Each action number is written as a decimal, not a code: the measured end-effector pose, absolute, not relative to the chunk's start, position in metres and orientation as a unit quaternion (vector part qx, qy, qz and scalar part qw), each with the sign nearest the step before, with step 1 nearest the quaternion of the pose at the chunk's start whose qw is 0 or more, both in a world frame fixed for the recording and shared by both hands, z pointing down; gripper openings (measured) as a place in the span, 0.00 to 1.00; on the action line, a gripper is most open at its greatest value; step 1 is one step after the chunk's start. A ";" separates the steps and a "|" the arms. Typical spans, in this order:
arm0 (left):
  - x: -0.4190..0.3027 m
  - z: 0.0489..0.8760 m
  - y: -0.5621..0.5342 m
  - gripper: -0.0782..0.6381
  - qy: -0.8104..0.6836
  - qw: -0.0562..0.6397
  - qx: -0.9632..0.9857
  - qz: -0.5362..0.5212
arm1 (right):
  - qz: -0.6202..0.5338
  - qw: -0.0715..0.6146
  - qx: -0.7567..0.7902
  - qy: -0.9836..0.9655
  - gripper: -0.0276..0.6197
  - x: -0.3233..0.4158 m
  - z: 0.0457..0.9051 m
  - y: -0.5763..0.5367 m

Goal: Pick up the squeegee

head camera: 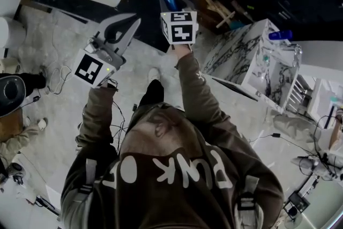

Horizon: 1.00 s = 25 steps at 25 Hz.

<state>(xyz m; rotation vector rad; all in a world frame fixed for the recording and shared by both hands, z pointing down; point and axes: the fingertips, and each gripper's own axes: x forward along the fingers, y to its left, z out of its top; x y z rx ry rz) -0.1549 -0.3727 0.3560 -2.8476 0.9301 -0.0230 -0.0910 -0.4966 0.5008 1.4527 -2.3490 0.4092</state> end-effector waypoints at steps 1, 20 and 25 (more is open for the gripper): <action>-0.153 0.350 -0.367 0.12 0.312 0.078 -0.947 -0.001 | 0.134 0.164 0.513 -0.832 0.27 -0.087 0.490 -0.490; -0.078 0.305 -0.125 0.12 0.386 0.110 -0.916 -0.019 | -0.009 0.029 0.477 -0.878 0.27 0.038 0.323 -0.190; -0.066 0.298 -0.075 0.12 0.395 0.110 -0.912 -0.020 | -0.031 0.008 0.464 -0.885 0.27 0.061 0.302 -0.123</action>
